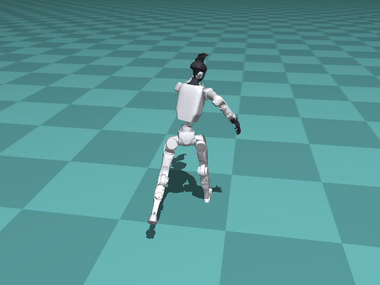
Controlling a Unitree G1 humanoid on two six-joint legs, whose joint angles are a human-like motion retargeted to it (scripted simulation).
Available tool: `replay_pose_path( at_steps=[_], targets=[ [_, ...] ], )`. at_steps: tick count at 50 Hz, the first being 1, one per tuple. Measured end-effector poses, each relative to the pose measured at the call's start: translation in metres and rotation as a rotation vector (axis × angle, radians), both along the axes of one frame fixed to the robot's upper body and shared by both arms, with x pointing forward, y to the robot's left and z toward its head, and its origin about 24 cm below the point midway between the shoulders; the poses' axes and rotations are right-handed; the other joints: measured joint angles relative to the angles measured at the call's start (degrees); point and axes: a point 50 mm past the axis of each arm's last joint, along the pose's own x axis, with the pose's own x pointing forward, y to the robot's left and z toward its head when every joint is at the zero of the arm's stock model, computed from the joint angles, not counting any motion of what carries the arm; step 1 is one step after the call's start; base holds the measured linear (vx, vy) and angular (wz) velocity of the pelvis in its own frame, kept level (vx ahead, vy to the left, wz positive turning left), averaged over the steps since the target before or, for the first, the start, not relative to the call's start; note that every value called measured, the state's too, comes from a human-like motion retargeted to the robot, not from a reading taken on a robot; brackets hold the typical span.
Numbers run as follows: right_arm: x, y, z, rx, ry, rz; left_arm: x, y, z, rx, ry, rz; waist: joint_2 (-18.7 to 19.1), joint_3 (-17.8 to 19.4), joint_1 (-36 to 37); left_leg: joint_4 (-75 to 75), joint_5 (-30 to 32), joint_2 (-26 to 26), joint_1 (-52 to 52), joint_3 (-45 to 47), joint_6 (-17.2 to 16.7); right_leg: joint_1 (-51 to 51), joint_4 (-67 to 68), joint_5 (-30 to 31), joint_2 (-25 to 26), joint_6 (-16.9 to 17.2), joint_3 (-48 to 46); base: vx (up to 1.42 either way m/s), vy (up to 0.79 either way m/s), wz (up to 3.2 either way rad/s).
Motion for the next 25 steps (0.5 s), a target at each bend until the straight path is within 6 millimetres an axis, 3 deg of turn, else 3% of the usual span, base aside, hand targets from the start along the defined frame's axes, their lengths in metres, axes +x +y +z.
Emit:
replay_pose_path(
  at_steps=[2, 3, 5, 6, 7, 9, 10, 11, 12, 14, 17, 20, 23, 25],
  targets=[
    [0.015, 0.011, -0.012, 0.062, -0.127, -0.049, 0.046, 0.036, -0.033, -0.068, 0.239, 0.073, -1.06, 0.95, 4.87, 21.90, -5.51, -0.84, -3.28, 1.68, 3.15, 3.24, 2.43, 4.84, -2.18, -1.70, -3.97, 1.42, -0.52, -1.09],
    [0.027, 0.016, -0.017, 0.097, -0.220, -0.086, 0.073, 0.056, -0.062, -0.107, 0.401, 0.141, -0.81, 1.35, 7.45, 33.23, -8.67, 0.72, -6.14, 3.69, 5.97, 3.42, 6.37, 5.56, -2.55, -3.02, -3.91, 1.36, -0.43, -1.11],
    [0.070, 0.032, -0.021, 0.154, -0.440, -0.131, 0.117, 0.098, -0.152, -0.211, 0.820, 0.254, 0.67, 2.69, 12.66, 53.42, -15.50, 4.41, -12.16, 6.11, 10.78, 1.19, 19.52, -1.64, -1.49, -5.67, -1.24, 1.33, -0.35, -1.28],
    [0.104, 0.047, -0.014, 0.199, -0.570, -0.115, 0.127, 0.117, -0.212, -0.273, 1.063, 0.282, 0.90, 3.36, 14.84, 61.00, -18.07, 4.29, -15.42, 6.37, 11.53, 0.65, 25.17, -6.26, -1.06, -6.67, 0.15, 1.32, -0.28, -1.32],
    [0.140, 0.067, -0.001, 0.261, -0.700, -0.079, 0.124, 0.136, -0.273, -0.333, 1.293, 0.325, 0.79, 3.65, 16.82, 67.76, -20.23, 3.77, -19.19, 6.79, 12.15, 0.38, 29.60, -10.11, -0.83, -7.59, 1.40, 1.31, -0.22, -1.17],
    [0.205, 0.129, 0.047, 0.444, -0.955, 0.087, 0.080, 0.169, -0.376, -0.368, 1.682, 0.445, -1.04, 2.15, 21.04, 76.04, -22.24, 1.30, -28.93, 8.92, 13.15, 1.56, 31.54, -13.44, -1.06, -9.32, 3.32, 1.30, -0.16, -1.03],
    [0.224, 0.163, 0.079, 0.539, -1.075, 0.193, 0.048, 0.180, -0.413, -0.350, 1.847, 0.497, -2.18, 0.90, 24.16, 78.17, -22.65, 0.20, -33.97, 10.64, 13.89, 2.86, 30.47, -13.81, -1.08, -10.39, 4.28, 1.32, -0.09, -1.14],
    [0.232, 0.195, 0.110, 0.623, -1.180, 0.288, 0.017, 0.188, -0.434, -0.326, 1.968, 0.511, -3.97, -0.98, 28.80, 77.19, -22.04, -0.80, -38.90, 12.86, 14.32, 4.48, 27.63, -12.40, -1.08, -11.40, 5.58, 1.34, -0.04, -1.26],
    [0.233, 0.224, 0.141, 0.696, -1.279, 0.386, -0.015, 0.195, -0.448, -0.305, 2.081, 0.512, -5.83, -2.75, 33.65, 75.23, -21.08, -1.88, -43.42, 14.96, 14.45, 6.40, 24.51, -10.39, -1.24, -12.13, 6.88, 1.37, 0.04, -1.35],
    [0.217, 0.264, 0.194, 0.778, -1.442, 0.575, -0.067, 0.204, -0.458, -0.246, 2.263, 0.482, -9.93, -5.66, 43.80, 65.72, -17.56, -4.37, -49.86, 18.43, 13.33, 11.62, 17.14, -2.61, -2.56, -11.79, 9.19, 1.42, 0.16, -1.14],
    [0.183, 0.301, 0.244, 0.716, -1.583, 0.896, -0.124, 0.216, -0.449, -0.024, 2.454, 0.470, -15.45, -8.83, 55.10, 42.10, -12.73, -6.36, -52.45, 23.17, 11.81, 19.72, 7.75, 14.97, -5.55, -7.32, 10.95, 1.48, 0.32, -0.47],
    [0.154, 0.326, 0.261, 0.590, -1.651, 1.150, -0.152, 0.227, -0.434, 0.204, 2.540, 0.490, -17.23, -10.40, 60.72, 9.72, -9.08, -5.44, -45.26, 30.18, 9.63, 27.76, 3.36, 27.12, -4.89, -2.74, 13.50, 1.52, 0.38, 0.00],
    [0.140, 0.328, 0.265, 0.646, -1.722, 1.181, -0.160, 0.238, -0.437, 0.156, 2.560, 0.588, -12.64, -9.23, 62.30, -19.96, -7.97, -4.26, -33.75, 33.59, 1.87, 33.98, 12.30, 24.28, 2.30, -3.23, 17.14, 1.53, 0.43, 0.03],
    [0.140, 0.319, 0.255, 0.730, -1.724, 1.101, -0.156, 0.240, -0.452, 0.057, 2.539, 0.687, -8.37, -7.68, 61.11, -27.41, -7.47, -2.56, -28.76, 32.28, -1.07, 34.26, 27.63, 19.81, 5.51, -5.52, 13.35, 1.46, 0.45, 0.49]
  ],
)
